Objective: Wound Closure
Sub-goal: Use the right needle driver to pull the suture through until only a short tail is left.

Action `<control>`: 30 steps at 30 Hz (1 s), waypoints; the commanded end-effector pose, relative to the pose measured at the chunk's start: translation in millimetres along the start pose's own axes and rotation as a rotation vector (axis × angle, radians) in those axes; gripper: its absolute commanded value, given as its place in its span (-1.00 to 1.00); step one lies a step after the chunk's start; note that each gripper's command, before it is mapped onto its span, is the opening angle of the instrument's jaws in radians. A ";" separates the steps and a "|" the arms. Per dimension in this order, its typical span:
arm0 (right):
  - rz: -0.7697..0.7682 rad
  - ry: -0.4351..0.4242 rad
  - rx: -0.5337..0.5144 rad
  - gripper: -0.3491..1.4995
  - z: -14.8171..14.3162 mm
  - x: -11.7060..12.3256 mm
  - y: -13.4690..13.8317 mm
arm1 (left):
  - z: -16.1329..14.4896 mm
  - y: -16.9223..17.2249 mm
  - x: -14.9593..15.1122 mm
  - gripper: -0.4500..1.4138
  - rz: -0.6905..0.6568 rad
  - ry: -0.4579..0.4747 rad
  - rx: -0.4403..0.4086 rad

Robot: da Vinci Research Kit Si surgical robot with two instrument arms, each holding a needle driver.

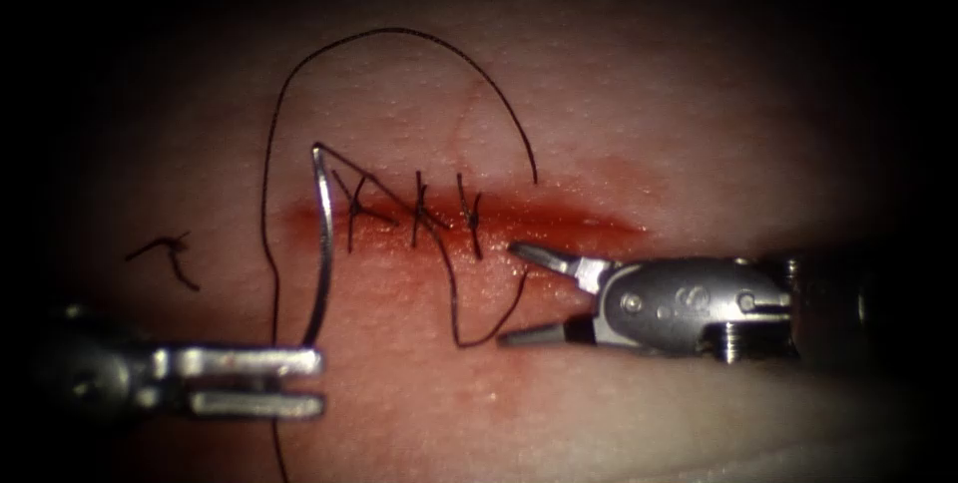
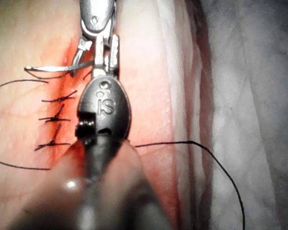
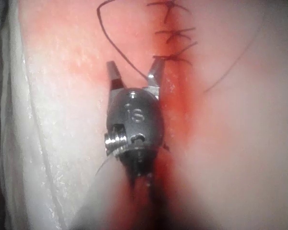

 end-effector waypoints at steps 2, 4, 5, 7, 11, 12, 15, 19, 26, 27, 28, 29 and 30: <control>-0.001 -0.004 0.006 -0.58 1.0 -0.3 -0.1 | 0.3 -0.1 -0.4 -1.00 0.004 0.004 0.000; -0.002 -0.014 0.011 -1.00 1.1 -0.4 0.0 | 0.2 -0.1 -0.4 -1.00 0.002 0.006 0.001; -0.004 -0.026 0.020 -1.00 1.1 -0.6 0.0 | 0.1 -0.2 -0.4 -1.00 0.002 0.007 0.000; 0.010 -0.042 0.025 -1.00 1.1 -0.8 -0.1 | 0.0 -0.2 -0.5 -1.00 0.002 0.007 0.000; 0.062 -0.088 0.058 -1.00 0.5 -0.5 -1.4 | -0.5 -0.3 -1.3 -1.00 0.004 -0.011 0.010; 0.067 -0.090 0.062 -1.00 0.2 -0.3 -1.9 | -0.6 -0.4 -1.5 -1.00 0.005 -0.018 0.008; 0.092 -0.085 0.072 -1.00 -1.0 0.5 -3.8 | -0.7 -0.6 -2.7 -1.00 0.004 -0.067 0.002; 0.095 -0.090 0.074 -1.00 -2.6 2.6 -8.2 | -1.2 -0.5 -5.3 -1.00 -0.008 -0.214 0.005; 0.134 -0.127 0.075 -1.00 -4.2 5.6 -15.4 | -2.5 1.0 -6.5 -1.00 -0.003 -0.392 -0.008; 0.138 -0.135 0.075 -1.00 -4.1 5.8 -16.0 | -2.7 1.2 -6.4 -1.00 -0.002 -0.399 -0.009; 0.133 -0.146 0.079 -1.00 -4.0 6.2 -17.3 | -3.0 1.4 -6.0 -1.00 -0.004 -0.405 -0.009; 0.129 -0.150 0.085 -1.00 -3.9 6.5 -18.1 | -3.2 1.6 -5.8 -1.00 -0.005 -0.408 -0.007; 0.126 -0.149 0.088 -1.00 -3.8 6.8 -18.7 | -3.3 1.6 -5.6 -1.00 -0.006 -0.411 -0.005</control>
